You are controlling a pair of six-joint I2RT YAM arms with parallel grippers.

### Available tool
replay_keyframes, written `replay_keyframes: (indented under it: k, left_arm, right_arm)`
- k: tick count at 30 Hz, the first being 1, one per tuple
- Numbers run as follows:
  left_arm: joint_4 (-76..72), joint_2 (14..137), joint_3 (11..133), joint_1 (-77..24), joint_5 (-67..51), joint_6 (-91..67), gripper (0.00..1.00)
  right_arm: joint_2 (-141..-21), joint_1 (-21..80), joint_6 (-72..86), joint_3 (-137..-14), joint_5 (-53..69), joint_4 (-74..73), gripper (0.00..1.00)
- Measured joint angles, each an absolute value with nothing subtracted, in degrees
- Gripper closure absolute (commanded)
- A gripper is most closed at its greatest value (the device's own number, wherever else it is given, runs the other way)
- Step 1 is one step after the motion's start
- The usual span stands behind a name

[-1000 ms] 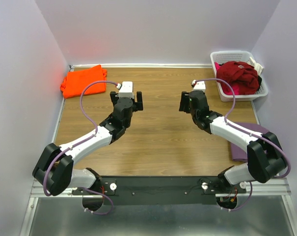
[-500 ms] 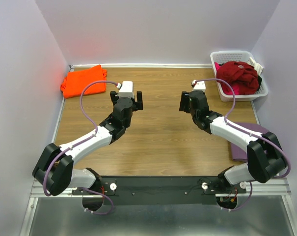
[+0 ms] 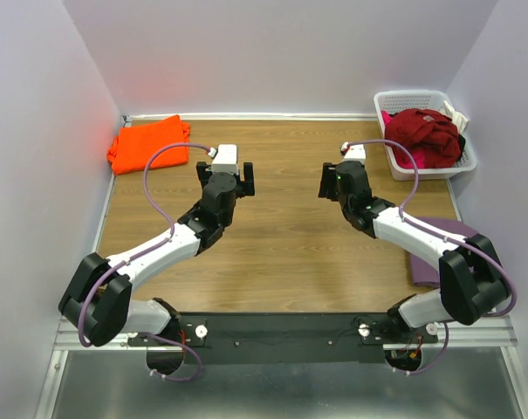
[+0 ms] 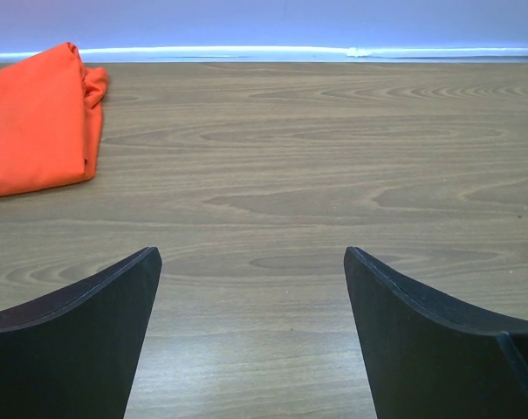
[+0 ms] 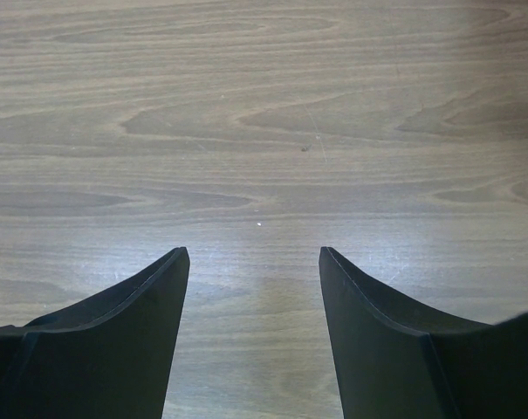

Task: Fold and stack the t-shirts
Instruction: Put the neatly folded tshirt into the corner of the board with the left arm

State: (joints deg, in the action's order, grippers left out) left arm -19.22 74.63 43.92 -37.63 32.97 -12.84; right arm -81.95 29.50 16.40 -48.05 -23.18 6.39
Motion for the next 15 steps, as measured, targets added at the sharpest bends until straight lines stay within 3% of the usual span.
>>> replay_keyframes:
  k: [15]
  left_arm:
    - [-19.11, 75.79, 44.31, -37.63, 32.99, -12.86, 0.03]
  right_arm:
    - [-81.95, 29.5, 16.38, -48.03, -23.18, 6.39, 0.3]
